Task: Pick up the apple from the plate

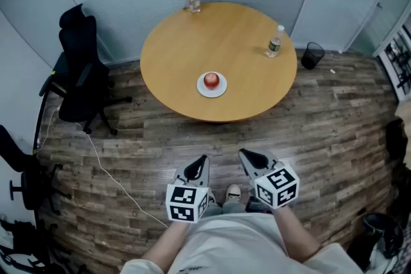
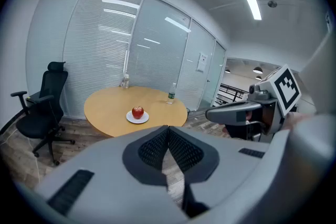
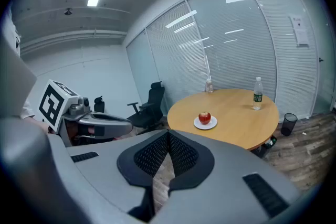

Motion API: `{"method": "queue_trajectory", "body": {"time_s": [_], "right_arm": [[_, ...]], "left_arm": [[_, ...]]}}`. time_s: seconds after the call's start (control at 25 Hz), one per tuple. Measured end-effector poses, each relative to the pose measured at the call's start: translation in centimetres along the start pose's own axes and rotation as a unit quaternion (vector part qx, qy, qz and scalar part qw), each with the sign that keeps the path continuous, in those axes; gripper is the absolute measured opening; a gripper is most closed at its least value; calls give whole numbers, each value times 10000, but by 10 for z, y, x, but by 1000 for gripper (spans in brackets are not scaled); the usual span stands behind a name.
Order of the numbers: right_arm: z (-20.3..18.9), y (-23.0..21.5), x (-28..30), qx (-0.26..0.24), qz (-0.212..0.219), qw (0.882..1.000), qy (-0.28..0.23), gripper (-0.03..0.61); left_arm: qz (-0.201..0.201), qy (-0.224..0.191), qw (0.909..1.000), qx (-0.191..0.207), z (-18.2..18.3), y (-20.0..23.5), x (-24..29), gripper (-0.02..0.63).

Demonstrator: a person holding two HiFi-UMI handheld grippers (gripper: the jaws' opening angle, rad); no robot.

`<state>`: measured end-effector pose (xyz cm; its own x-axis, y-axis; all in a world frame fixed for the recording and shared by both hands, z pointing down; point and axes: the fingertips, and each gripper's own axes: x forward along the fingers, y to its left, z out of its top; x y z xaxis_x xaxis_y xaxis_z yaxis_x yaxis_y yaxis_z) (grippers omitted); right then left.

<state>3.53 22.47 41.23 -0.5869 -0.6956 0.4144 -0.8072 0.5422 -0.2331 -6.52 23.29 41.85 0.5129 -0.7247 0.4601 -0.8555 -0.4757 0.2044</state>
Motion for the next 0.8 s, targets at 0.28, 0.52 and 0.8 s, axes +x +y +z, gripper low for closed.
{"method": "queue_trajectory", "body": {"time_s": [0.28,0.52,0.8], "right_arm": [[0,1,-1,-30,-8,10000,-8,29],[-3,2,1,-99,9,9999,80,29],[4,-1,5,80,-265,9996,-90,31]], "left_arm": [[31,-32,9999,-96,1,6,-3,5],[159,-72,9995,264,4,9,-5,5],[85,-97,9998,139,5,28,-15,5]]}}
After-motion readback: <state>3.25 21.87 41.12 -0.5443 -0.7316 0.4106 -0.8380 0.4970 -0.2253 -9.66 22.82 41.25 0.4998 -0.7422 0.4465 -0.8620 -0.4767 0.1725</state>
